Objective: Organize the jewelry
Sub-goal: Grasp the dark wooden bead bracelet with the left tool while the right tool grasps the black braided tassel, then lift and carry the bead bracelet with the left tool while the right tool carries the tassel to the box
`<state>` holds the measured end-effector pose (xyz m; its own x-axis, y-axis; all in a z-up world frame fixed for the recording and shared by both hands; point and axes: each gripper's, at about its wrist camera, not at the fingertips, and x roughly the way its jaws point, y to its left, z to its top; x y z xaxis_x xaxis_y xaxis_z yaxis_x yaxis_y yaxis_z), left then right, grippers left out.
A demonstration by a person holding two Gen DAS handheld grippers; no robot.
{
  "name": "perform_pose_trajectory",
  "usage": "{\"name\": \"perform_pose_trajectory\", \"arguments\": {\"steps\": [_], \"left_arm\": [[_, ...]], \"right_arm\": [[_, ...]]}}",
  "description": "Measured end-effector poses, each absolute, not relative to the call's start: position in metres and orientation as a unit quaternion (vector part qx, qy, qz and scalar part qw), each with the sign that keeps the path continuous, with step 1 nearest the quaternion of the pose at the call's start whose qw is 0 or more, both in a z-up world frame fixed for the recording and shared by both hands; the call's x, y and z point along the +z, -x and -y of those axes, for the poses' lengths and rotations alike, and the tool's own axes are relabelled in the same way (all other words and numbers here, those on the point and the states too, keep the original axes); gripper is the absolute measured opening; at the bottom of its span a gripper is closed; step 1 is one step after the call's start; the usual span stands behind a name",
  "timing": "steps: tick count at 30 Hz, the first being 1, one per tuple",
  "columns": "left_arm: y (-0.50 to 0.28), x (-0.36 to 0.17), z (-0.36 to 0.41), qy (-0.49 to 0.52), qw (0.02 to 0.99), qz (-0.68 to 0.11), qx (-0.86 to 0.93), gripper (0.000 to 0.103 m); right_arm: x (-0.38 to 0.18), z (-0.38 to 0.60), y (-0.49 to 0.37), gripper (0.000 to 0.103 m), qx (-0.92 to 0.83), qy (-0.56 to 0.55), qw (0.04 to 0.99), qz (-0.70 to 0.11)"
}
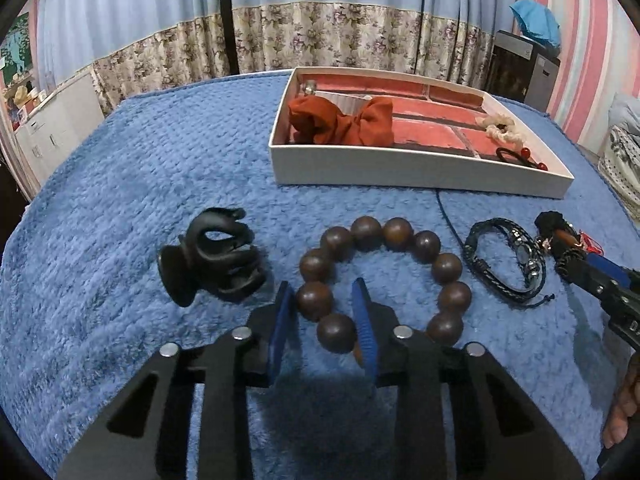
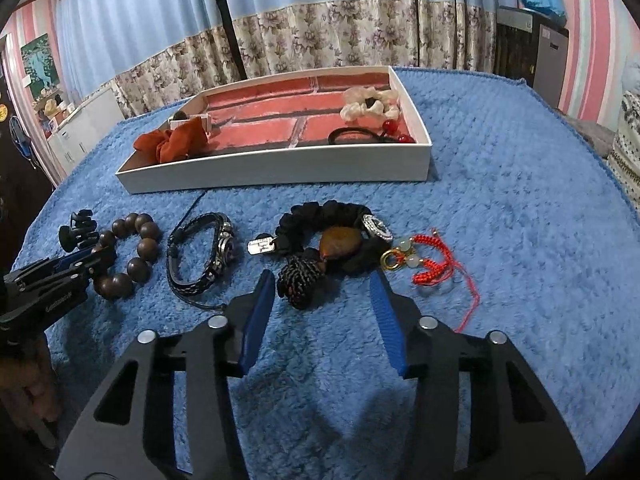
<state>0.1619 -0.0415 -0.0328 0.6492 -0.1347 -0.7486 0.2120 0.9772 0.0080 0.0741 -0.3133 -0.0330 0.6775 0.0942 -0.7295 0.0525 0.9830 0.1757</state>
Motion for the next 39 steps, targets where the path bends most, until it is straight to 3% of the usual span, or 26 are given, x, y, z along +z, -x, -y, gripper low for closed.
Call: {"name": "perform_pose_trajectory", "arguments": {"steps": [5,11,18,20,39], "left_arm": [[-0.162,-0.033,0.04,-0.04,0.906,-0.409,-0.101,0.029],[-0.163,-0.034,0.038,-0.032,0.905,-0.411,-0.105,0.029],[-0.162,-0.034,0.032,-0.011,0.905,-0.41,-0.115,0.028],[-0.159,-0.032,0.032,-0.012,0.907,-0.404,-0.116,0.019],[-0.137,-0.019,0.026,-0.009,0.914,-0.388,-0.12,0.019]], "right_arm": [[-0.035,0.308,-0.081,0.039,0.019,-0.088,0.908,-0.408],[-0.039,0.306,-0.087,0.019,0.022,-0.089,0.903,-0.42],[-0.033,0.305,-0.078,0.018,0.014,-0.071,0.911,-0.405],[-0.03,0.306,-0.074,0.018,0.012,-0.065,0.914,-0.4],[-0.012,0.322,-0.045,0.018,0.029,-0.076,0.93,-0.358]]}}
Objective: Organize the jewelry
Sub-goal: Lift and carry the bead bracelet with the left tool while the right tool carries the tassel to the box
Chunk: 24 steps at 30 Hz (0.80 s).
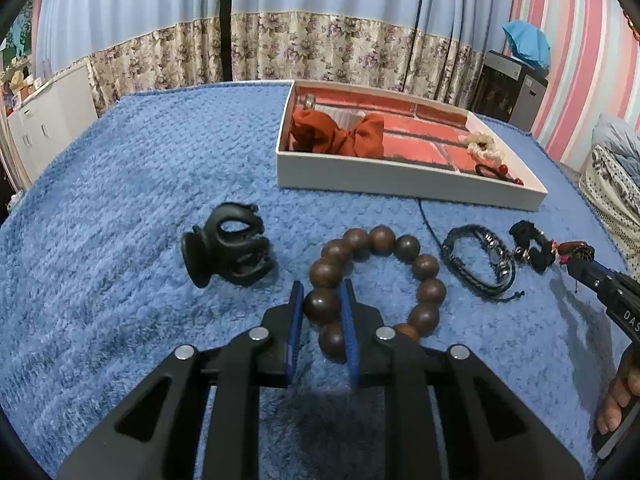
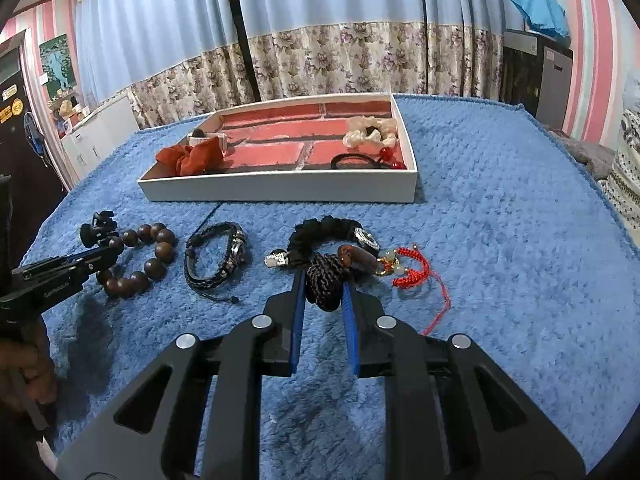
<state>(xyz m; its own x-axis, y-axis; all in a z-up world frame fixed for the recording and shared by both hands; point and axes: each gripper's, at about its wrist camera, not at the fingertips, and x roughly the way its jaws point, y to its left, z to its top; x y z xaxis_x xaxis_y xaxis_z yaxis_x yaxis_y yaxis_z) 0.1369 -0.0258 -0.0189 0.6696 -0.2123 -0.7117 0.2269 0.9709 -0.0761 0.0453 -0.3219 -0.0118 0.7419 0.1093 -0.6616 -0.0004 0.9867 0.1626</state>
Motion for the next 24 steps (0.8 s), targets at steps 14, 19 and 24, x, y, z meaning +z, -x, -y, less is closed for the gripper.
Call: {"name": "perform_pose_trajectory", "arguments": {"steps": [14,19,24], "left_arm": [[-0.124,0.043,0.033,-0.032,0.938,-0.317,-0.134,0.019],[-0.123,0.059,0.037,-0.039,0.944,-0.297,-0.139,0.019],[-0.13,0.078,0.036,-0.041,0.951,-0.274,-0.136,0.019]], "right_arm": [[0.023,0.321,-0.036,0.018,0.043,-0.062,0.95,-0.304],[0.035,0.321,-0.036,0.018,0.05,-0.054,0.954,-0.289],[0.051,0.319,-0.04,0.018,0.051,-0.04,0.961,-0.27]]}}
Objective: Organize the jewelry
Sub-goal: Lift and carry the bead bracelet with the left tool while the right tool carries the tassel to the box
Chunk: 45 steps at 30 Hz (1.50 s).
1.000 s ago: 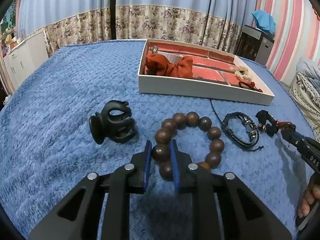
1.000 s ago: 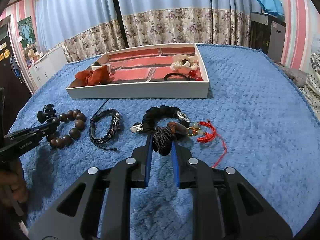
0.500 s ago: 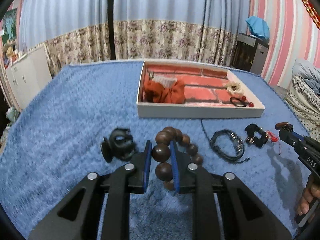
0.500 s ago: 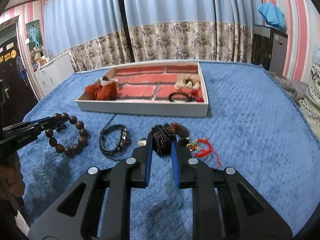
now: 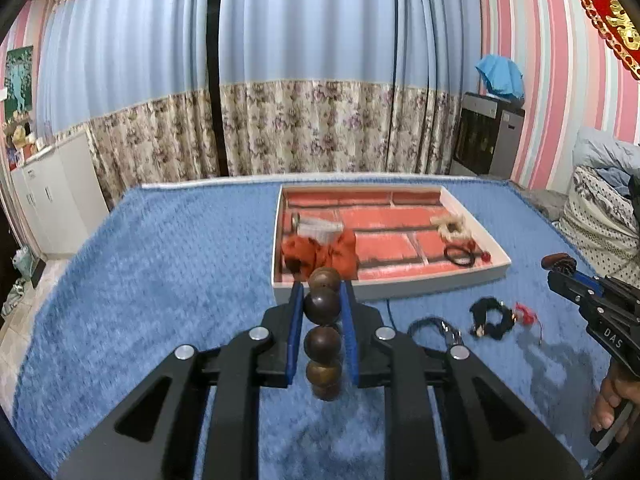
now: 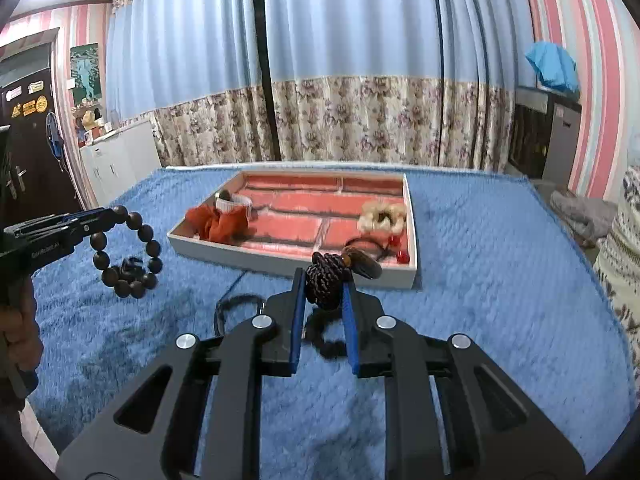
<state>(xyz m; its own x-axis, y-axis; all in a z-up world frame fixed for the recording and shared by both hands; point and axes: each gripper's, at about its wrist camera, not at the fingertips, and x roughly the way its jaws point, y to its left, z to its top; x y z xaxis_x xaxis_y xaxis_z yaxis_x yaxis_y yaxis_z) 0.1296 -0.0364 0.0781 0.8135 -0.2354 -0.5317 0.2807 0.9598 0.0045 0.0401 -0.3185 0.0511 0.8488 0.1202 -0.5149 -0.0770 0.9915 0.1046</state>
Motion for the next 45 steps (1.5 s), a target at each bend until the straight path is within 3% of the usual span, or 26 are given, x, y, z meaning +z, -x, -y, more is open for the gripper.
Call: {"name": "perform_pose_trajectory", "arguments": {"steps": [16,27,45], "left_arm": [[-0.167,0.127,0.034,-0.033,0.969,-0.21,-0.127,0.019],[-0.195,0.134,0.049,-0.023,0.971,-0.188,-0.149,0.019],[-0.243,0.089,0.077,0.004,0.958,-0.234,-0.168,0.019]], "right_arm": [[0.106,0.334,-0.091,0.018,0.041,-0.033,0.975,-0.215],[0.123,0.333,-0.127,0.018,0.048,-0.028,0.979,-0.195],[0.065,0.347,-0.176,0.018,0.046,-0.044,0.968,-0.244]]}}
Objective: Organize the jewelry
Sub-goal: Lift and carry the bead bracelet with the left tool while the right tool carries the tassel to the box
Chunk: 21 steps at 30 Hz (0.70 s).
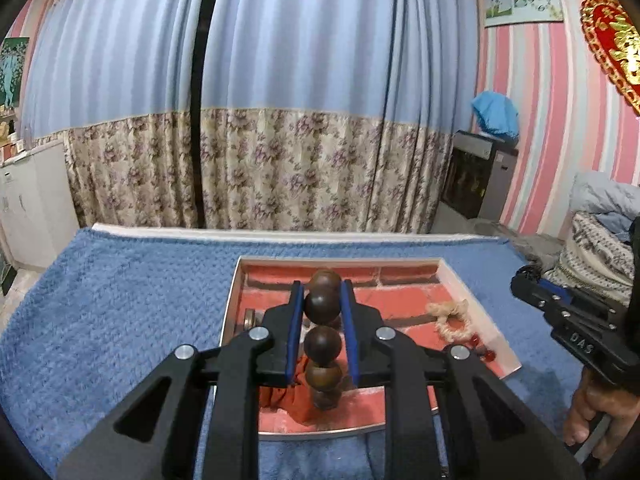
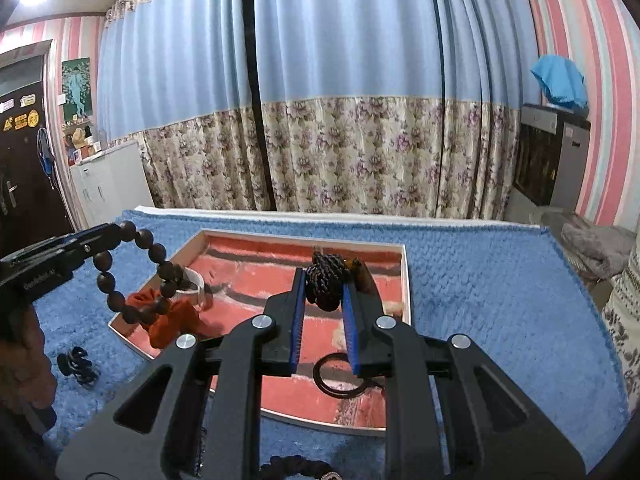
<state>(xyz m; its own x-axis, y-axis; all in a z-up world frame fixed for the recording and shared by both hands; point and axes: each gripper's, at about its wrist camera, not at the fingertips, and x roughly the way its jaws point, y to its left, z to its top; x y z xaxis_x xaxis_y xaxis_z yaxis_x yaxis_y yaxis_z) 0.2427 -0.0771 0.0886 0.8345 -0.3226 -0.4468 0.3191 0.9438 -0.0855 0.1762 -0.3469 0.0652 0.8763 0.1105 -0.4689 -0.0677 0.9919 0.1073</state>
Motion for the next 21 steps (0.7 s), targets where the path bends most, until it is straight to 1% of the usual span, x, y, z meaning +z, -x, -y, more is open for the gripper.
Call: {"name": "perform_pose_trajectory", "arguments": {"steps": [6,12,21], "left_arm": [[-0.25,0.067,0.081,0.003,0.953,-0.253,-0.164,0.019],[-0.259,0.046,0.087,-0.001,0.945,-0.279,-0.172,0.019],[-0.264,0.027,0.094,-0.016,0.936,-0.301,-0.181,0.019]], "right_arm": [[0.047,0.349,-0.184,0.018,0.04,-0.047,0.964,-0.26],[0.023,0.352,-0.196,0.018,0.039,-0.051,0.953,-0.296],[0.002,0.342,-0.208,0.018,0.046,-0.039,0.937,-0.343]]}}
